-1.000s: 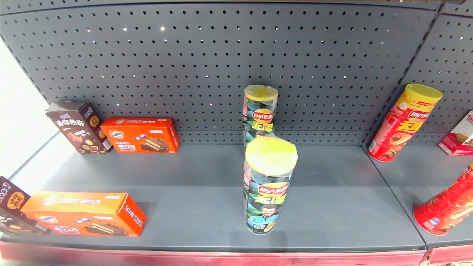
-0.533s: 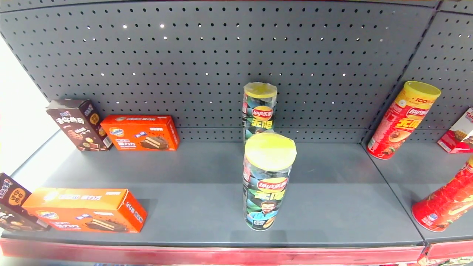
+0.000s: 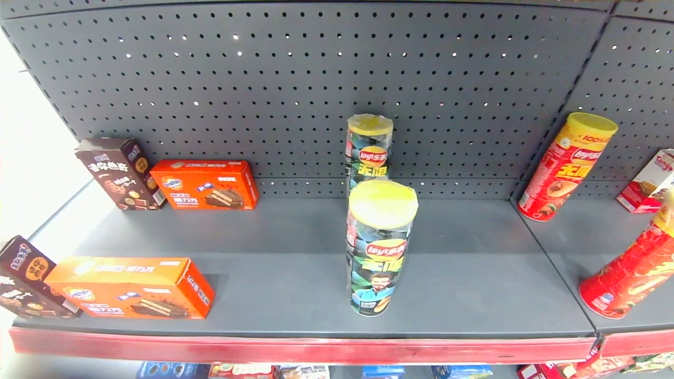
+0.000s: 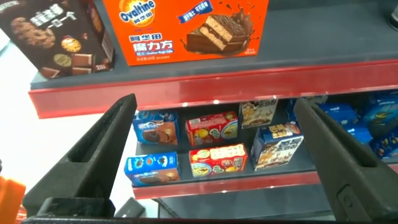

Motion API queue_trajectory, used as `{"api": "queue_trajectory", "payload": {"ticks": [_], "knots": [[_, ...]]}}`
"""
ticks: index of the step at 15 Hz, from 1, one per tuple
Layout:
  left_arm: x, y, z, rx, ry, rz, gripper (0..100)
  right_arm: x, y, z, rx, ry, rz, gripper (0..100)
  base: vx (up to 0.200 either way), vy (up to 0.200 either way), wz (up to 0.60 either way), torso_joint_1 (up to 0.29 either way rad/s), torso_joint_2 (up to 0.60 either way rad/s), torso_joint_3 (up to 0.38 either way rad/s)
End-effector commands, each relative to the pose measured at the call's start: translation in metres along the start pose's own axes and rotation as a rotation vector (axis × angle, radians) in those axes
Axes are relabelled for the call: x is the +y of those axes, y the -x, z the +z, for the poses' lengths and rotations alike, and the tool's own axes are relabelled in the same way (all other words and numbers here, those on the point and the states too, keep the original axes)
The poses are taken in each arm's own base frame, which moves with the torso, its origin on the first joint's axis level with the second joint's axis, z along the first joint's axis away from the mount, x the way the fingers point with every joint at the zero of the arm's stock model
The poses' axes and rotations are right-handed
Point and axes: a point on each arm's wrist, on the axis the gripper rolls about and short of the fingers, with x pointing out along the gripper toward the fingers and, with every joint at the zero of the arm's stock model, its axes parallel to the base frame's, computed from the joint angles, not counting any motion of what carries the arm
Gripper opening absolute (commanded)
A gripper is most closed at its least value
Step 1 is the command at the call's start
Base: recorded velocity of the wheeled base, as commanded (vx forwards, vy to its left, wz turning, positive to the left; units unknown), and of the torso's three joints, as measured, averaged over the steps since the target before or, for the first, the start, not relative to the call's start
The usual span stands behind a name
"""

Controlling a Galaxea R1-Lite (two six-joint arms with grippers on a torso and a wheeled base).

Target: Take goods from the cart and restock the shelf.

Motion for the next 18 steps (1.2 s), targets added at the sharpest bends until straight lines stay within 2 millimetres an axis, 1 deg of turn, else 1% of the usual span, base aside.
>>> {"api": "queue_trajectory", "payload": {"ticks": [1,18], "knots": [[0.0000,0.0000,0.0000,0.000,0.000,0.000,100,0.0000,-0.0001,0.0000,0.002,0.000,0.000,100,0.000,0.000,0.00,0.000,0.00,0.000],[0.0003,0.0000,0.0004,-0.004,0.017,0.017,100,0.0000,-0.0001,0.0000,0.002,-0.003,0.000,100,0.000,0.000,0.00,0.000,0.00,0.000]]}}
